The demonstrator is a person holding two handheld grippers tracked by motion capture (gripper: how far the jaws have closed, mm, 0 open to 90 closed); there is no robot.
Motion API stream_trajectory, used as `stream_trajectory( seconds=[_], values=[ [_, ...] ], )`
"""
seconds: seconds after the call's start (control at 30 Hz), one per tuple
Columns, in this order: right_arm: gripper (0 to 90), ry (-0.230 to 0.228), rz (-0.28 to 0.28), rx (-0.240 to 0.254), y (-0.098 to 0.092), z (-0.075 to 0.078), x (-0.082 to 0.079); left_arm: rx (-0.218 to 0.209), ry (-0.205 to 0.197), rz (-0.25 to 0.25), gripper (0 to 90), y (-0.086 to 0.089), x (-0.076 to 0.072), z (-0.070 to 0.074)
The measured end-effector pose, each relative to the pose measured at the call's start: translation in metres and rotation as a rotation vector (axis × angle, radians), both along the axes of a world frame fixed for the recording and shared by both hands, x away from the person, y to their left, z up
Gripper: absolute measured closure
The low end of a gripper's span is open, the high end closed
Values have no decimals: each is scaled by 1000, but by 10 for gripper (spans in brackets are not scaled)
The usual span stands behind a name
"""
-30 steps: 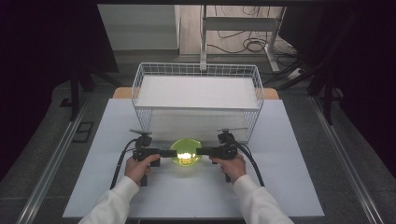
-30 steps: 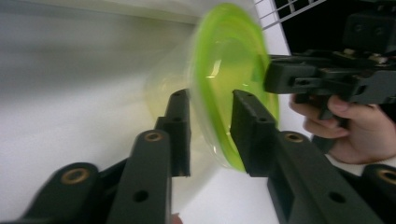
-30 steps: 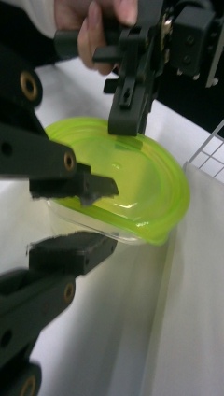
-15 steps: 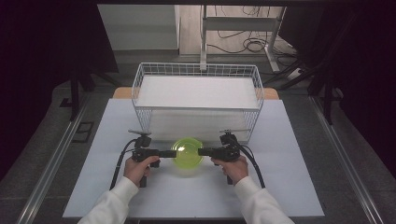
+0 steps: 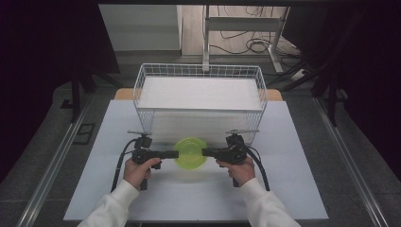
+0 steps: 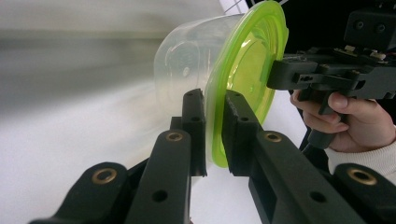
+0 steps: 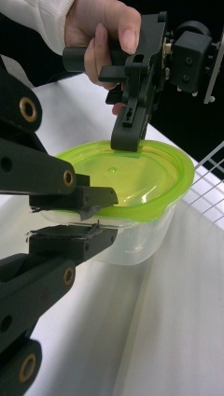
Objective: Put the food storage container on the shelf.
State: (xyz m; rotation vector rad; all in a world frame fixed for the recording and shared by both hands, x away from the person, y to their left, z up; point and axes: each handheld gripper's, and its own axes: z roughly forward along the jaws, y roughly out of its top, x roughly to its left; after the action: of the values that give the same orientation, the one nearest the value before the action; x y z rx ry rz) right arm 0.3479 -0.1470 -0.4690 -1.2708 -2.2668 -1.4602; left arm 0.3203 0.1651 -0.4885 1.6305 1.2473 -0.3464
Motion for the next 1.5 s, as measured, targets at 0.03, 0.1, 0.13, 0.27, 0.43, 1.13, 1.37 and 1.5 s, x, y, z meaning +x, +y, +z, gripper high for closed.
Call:
stream_trajectory(
  seconds=[0.03,0.1,0.13,0.27,0.43,1.13,1.37,1.5],
  values=[
    [803,-11,2,1,0,2,-1,1,-9,1,811,0,-1,3],
    [803,-32,5,3,-1,7,-4,4,-28,-2,811,0,-3,8],
    [803,-40,6,4,-1,10,-5,5,-35,-2,812,-1,-3,10],
    [803,-71,11,12,-2,19,-8,7,-70,-2,812,-1,-7,21],
    [803,-103,11,19,-2,28,-12,13,-97,-6,812,-1,-8,30],
    [803,-180,11,44,-6,61,-18,12,-175,-12,813,-2,-9,65],
    [806,-221,11,93,-10,96,-13,20,-238,-21,813,-3,0,109],
    [806,-240,7,102,-10,116,-2,9,-245,-30,814,-1,15,128]
  ],
)
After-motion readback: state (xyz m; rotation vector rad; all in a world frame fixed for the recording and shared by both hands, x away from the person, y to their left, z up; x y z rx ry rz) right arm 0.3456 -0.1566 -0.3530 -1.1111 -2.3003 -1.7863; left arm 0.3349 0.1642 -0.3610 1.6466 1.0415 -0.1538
